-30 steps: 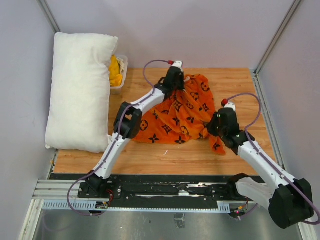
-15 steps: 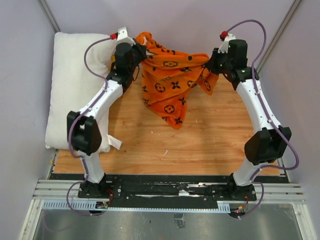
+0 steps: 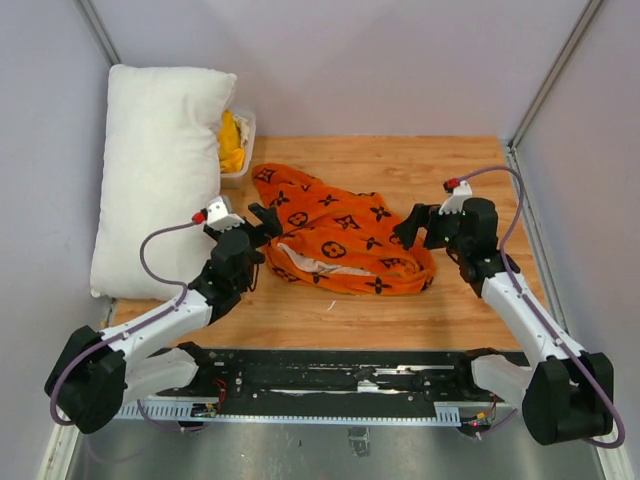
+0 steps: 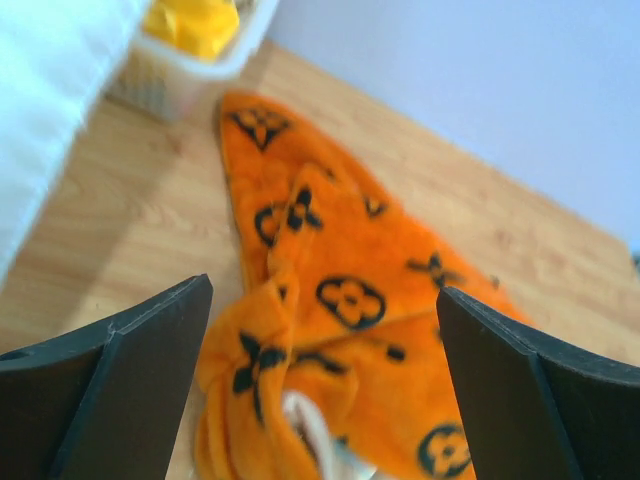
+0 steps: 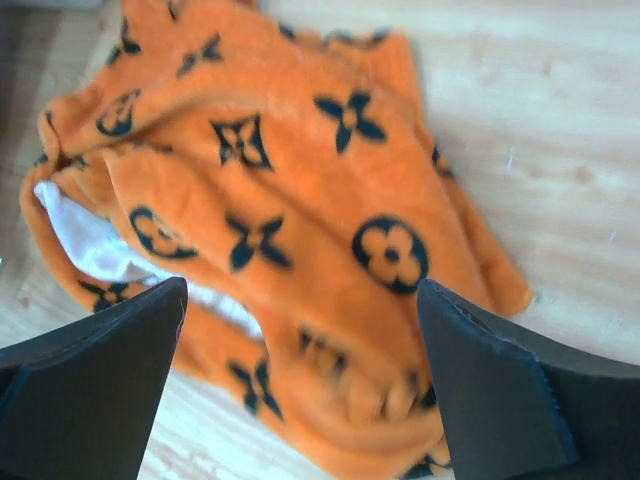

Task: Remove the pillowcase from the pillow
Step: Adjust the pillowcase at the center of the board, then fold the pillowcase at the center of the board.

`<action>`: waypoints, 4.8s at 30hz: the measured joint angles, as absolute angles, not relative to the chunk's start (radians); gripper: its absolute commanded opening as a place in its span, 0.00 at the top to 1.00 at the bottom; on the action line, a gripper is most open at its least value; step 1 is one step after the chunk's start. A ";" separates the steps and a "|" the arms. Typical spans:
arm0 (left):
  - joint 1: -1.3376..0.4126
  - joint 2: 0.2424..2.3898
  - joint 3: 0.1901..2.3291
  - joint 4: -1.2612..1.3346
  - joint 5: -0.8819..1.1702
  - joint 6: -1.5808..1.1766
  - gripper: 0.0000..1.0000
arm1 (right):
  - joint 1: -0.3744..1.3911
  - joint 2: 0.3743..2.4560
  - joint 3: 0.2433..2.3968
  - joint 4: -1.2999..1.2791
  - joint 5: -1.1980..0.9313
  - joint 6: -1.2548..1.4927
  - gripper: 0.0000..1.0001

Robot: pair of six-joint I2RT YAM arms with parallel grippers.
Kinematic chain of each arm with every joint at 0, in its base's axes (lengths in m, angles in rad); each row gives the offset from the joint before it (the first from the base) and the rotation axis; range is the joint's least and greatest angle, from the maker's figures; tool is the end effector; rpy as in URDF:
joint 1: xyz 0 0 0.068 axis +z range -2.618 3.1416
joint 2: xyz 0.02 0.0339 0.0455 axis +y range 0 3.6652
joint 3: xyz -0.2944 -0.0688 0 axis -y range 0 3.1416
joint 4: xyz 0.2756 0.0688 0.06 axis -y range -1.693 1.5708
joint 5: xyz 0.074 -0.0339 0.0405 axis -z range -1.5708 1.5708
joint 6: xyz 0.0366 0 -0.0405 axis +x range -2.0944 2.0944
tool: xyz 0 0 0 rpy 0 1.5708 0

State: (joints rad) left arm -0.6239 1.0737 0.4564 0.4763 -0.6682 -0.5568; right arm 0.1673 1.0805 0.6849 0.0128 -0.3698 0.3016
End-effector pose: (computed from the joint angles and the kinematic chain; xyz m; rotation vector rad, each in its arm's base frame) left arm 0.2087 -0.1223 0.2472 -0.4333 1.6347 -0.3155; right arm 0.2533 0.0562 0.2820 -0.1161 1.9825 0.6675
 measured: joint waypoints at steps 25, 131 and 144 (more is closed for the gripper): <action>-0.299 1.591 0.958 -0.046 -0.058 -0.340 0.31 | -0.110 1.242 0.599 0.162 -0.397 0.614 0.30; -0.274 1.434 0.667 0.053 -0.267 -0.456 0.05 | -0.009 1.216 0.700 0.052 -0.245 0.568 0.99; -0.189 1.665 0.781 0.173 -0.004 -0.402 0.19 | -0.009 1.225 0.704 -0.027 -0.244 0.532 0.99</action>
State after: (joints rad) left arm -0.1886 1.6650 0.7815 0.1726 -0.0036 -0.4019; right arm -0.0093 1.2251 0.7044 -0.0273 -0.2440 0.5316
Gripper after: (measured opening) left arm 0.827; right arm 0.015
